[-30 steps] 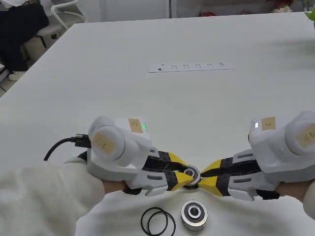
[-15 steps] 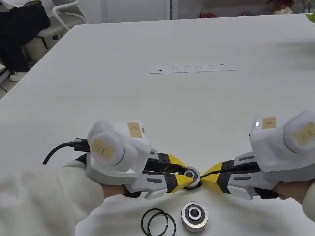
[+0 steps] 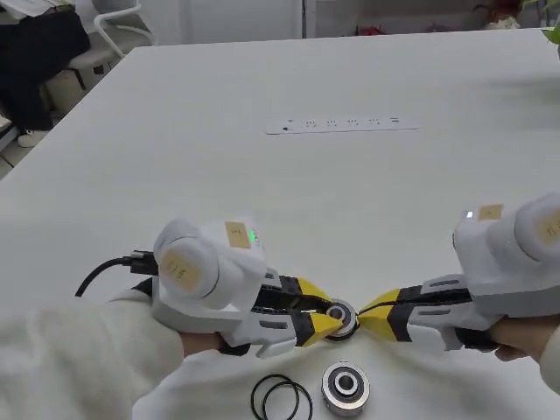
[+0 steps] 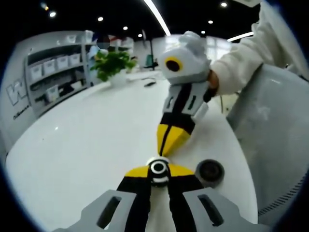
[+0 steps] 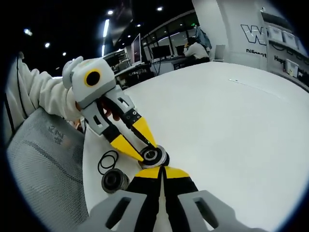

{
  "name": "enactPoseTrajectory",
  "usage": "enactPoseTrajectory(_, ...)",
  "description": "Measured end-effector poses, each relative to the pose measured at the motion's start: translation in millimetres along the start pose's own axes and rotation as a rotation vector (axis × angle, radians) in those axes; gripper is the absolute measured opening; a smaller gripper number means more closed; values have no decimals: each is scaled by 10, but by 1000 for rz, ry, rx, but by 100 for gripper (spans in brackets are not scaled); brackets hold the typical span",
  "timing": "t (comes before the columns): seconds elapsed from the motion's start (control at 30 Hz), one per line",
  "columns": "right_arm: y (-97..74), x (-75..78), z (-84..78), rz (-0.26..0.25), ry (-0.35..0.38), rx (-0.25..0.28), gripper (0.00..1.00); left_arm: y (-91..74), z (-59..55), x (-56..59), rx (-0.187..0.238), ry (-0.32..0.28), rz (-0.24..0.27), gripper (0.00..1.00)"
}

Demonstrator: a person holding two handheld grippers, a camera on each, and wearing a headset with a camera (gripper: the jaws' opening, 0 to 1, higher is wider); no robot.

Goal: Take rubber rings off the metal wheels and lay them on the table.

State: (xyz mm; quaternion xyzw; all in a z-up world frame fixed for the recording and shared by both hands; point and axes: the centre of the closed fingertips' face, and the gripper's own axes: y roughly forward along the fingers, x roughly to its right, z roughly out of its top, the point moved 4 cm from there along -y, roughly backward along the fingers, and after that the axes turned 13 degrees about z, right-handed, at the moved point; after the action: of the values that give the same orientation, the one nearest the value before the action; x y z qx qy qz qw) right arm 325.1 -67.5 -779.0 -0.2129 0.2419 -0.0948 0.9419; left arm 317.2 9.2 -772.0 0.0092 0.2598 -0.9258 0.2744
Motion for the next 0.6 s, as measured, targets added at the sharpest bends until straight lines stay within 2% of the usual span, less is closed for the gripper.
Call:
enactPoseTrajectory(0.07, -22, 9, 49, 21, 68, 56, 0, 0, 0, 0, 1, 0, 0, 14)
enactPoseTrajectory(0.1, -22, 36, 22, 13, 54, 34, 0, 0, 1, 1, 2, 0, 1, 14)
enactPoseTrajectory(0.27, -6, -10, 36, 25, 71, 51, 0, 2, 0, 1, 2, 1, 0, 14)
enactPoseTrajectory(0.6, 14, -55, 49, 26, 75, 45, 0, 0, -2, 5, 4, 0, 0, 14)
